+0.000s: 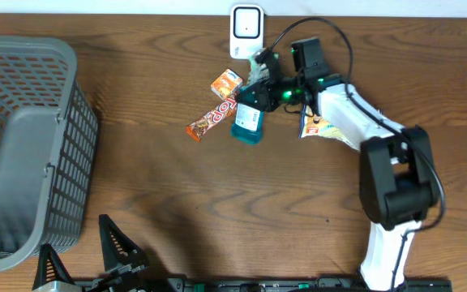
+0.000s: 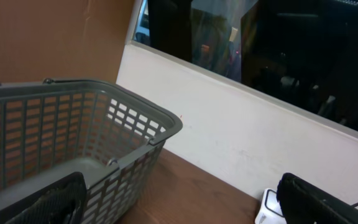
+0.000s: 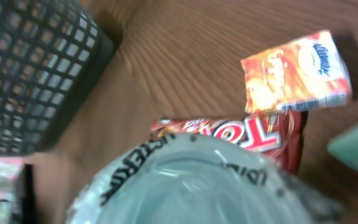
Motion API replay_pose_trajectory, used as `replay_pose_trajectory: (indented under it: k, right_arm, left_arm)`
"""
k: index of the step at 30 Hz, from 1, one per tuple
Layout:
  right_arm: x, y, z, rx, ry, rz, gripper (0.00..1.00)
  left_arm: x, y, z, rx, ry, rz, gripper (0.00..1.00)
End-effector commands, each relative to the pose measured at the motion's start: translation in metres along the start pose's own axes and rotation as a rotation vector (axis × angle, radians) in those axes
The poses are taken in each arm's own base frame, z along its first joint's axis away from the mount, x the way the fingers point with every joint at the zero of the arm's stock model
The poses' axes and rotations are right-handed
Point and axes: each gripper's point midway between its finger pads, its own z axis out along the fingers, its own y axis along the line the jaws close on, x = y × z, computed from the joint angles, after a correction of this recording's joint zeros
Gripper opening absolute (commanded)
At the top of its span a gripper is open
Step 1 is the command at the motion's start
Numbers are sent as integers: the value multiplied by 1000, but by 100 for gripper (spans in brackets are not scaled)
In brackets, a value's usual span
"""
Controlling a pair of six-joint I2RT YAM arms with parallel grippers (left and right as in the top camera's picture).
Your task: Scan the item barcode
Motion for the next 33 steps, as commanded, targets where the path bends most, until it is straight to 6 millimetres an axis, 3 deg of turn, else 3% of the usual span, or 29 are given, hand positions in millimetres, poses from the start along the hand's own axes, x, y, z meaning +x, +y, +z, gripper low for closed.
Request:
replay_pose_trajectory:
  k: [1, 6, 10, 13, 20, 21, 23, 33]
  right_arm:
    - [-34, 57, -47, -28, -72, 48, 1]
    - [-34, 83, -81, 59, -83, 146, 1]
    - [-42, 109, -104, 135, -132, 91, 1]
    - [-49, 108, -113, 278, -178, 9, 1]
    - [-51, 64, -118, 840, -193, -166, 1]
    - [-55, 54, -112, 956, -188, -232, 1]
    - [-61, 47, -101, 1025, -176, -324, 1]
    - [-119, -18, -84, 1509, -202, -677, 1]
  left_arm:
    - [3, -3, -1, 29, 13, 3, 98]
    - [4, -5, -2, 52, 24, -1, 98]
    - [5, -6, -4, 76, 33, -3, 98]
    - [5, -7, -4, 89, 37, -4, 98]
    - [5, -9, -6, 115, 47, -7, 98]
    - [6, -10, -6, 125, 50, -8, 98]
    - [6, -11, -7, 135, 54, -9, 98]
    - [7, -15, -10, 193, 74, -14, 98]
